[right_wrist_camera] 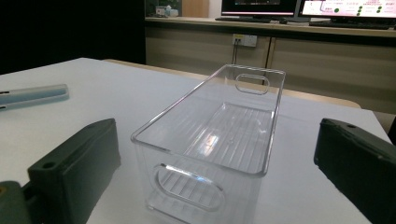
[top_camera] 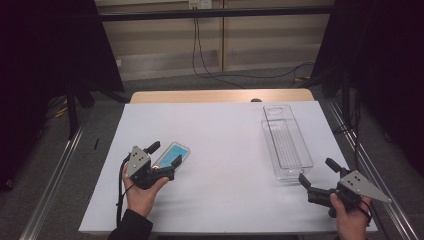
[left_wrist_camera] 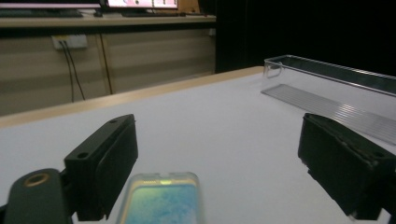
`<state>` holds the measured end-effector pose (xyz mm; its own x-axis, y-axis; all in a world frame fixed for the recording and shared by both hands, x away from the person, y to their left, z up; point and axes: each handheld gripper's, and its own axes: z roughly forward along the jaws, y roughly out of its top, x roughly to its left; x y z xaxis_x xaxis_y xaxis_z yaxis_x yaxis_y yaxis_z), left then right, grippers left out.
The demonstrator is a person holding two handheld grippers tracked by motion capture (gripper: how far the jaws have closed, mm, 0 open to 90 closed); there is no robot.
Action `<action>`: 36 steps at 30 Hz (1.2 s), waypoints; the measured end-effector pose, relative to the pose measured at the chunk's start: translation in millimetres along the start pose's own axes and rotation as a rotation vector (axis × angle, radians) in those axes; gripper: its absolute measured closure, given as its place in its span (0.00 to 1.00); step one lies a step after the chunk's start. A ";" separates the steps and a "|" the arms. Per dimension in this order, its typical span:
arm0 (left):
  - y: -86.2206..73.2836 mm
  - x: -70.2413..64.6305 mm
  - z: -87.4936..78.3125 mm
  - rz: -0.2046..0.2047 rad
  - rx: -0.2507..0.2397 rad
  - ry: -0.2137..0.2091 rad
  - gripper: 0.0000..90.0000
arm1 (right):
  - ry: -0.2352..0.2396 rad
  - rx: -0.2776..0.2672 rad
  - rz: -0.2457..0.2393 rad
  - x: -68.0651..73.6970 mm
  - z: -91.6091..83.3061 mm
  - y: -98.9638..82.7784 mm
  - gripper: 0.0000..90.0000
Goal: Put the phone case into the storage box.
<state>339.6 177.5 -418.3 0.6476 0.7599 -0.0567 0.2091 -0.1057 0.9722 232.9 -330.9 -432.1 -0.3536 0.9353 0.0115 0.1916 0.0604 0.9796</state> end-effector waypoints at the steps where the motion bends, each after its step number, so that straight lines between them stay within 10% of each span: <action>1: 0.2 0.7 -0.5 -0.005 0.011 -0.006 0.15 | 0.000 0.000 0.000 0.0 0.0 0.0 0.00; 23: -4.8 3.9 -6.0 -0.018 0.037 -0.156 0.99 | 0.013 0.014 -0.003 2.5 0.8 -1.3 0.00; 36: -3.2 3.7 -4.8 -0.048 0.213 -0.198 1.00 | 0.013 0.010 -0.002 2.3 0.4 -1.1 0.00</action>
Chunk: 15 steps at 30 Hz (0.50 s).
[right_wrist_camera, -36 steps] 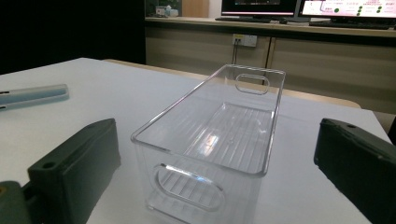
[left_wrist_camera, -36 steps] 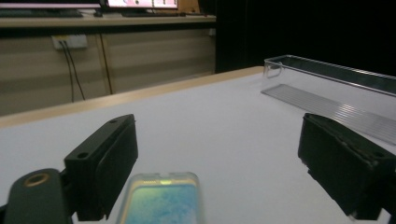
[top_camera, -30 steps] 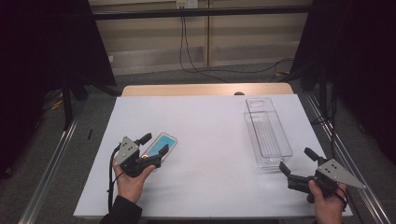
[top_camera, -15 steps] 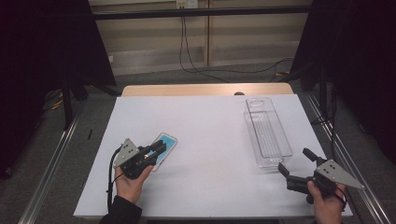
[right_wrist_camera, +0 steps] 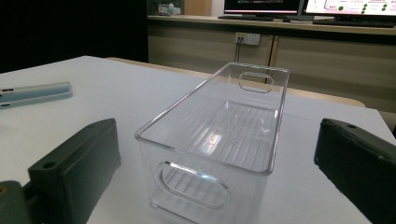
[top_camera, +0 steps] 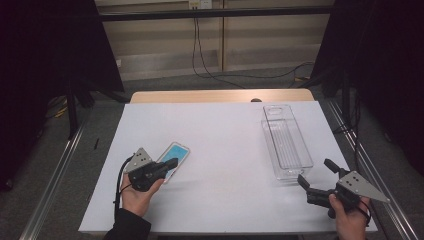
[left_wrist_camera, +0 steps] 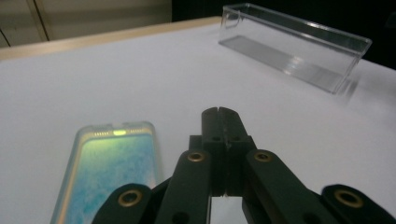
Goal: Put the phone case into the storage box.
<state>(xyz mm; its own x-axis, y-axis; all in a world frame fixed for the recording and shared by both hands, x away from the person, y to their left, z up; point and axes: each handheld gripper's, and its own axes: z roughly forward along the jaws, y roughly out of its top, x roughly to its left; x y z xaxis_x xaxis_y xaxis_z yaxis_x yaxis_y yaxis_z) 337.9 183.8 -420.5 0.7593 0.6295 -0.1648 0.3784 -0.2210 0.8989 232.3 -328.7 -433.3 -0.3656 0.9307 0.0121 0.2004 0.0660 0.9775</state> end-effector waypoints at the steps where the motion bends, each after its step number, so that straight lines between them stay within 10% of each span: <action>1: 0.5 -0.5 0.3 0.002 0.018 0.008 1.00 | 0.000 0.000 -0.001 0.0 0.0 0.0 0.00; 15: 0.7 1.7 5.1 -0.041 0.230 0.000 1.00 | 0.001 0.001 -0.003 0.4 -0.2 0.0 0.00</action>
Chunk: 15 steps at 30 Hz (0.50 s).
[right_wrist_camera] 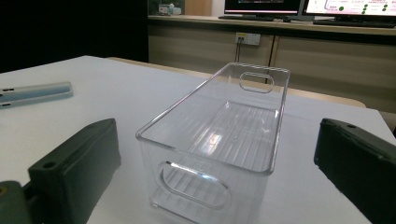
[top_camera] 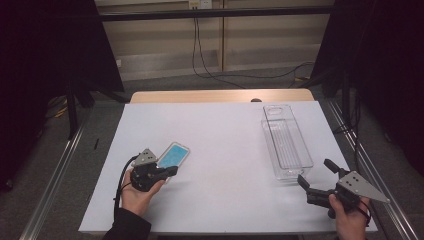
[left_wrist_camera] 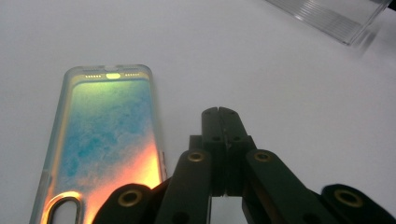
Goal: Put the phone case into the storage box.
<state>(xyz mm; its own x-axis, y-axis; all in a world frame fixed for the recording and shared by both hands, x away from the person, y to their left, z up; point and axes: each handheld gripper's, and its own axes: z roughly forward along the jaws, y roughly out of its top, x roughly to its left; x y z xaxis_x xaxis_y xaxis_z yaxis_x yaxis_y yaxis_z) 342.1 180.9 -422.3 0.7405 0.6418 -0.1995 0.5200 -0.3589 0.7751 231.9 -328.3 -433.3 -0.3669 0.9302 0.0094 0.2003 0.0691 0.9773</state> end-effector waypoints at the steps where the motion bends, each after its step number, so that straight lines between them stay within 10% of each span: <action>1: 0.2 0.2 0.0 0.000 0.009 -0.001 1.00 | 0.000 0.000 0.000 0.0 0.0 0.0 0.00; 15: -6.8 -0.3 9.6 0.016 0.152 0.028 1.00 | -0.002 -0.003 -0.002 0.2 -0.5 0.2 0.00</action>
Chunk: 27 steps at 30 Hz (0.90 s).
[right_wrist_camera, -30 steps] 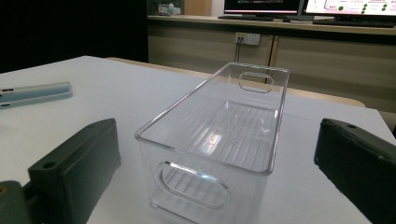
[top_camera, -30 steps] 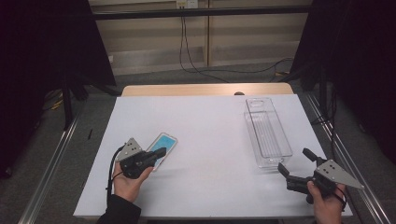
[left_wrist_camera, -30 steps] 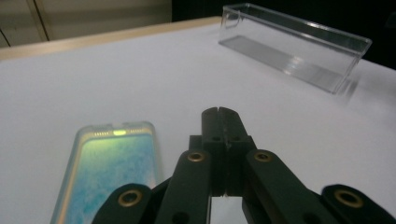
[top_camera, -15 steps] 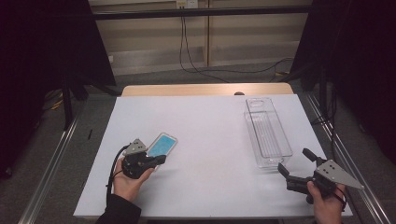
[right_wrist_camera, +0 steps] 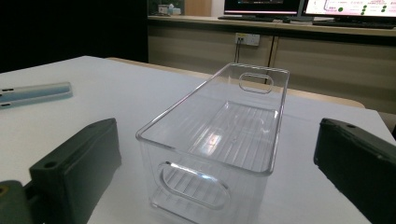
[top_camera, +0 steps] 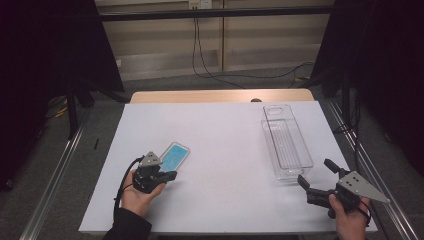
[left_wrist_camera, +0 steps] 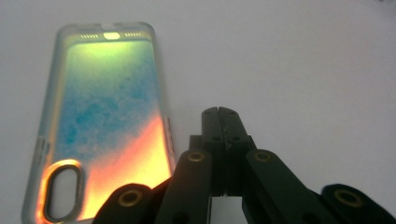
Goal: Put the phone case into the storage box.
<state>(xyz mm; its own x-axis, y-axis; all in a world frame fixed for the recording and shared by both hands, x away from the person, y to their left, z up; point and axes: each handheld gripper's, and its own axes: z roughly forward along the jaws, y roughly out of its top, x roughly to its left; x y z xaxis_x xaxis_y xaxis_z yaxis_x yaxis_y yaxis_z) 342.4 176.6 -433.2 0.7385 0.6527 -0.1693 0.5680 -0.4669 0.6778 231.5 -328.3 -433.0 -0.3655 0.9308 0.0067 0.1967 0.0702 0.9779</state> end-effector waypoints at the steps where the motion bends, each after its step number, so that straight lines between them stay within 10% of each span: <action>1: 0.0 0.0 0.0 0.000 0.000 0.000 1.00 | 0.000 0.000 0.000 0.0 0.0 0.0 0.00; 27: -6.0 7.4 8.6 -0.029 0.114 0.016 1.00 | 0.005 0.004 -0.001 0.9 0.3 -0.2 0.00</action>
<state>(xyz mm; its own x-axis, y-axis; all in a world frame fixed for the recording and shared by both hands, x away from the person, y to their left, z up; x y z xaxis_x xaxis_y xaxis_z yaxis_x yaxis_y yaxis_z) 347.6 179.1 -444.7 0.7161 0.6756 -0.1758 0.6272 -0.5121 0.5868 231.4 -327.3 -433.2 -0.3700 0.9290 0.0067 0.1997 0.0725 0.9772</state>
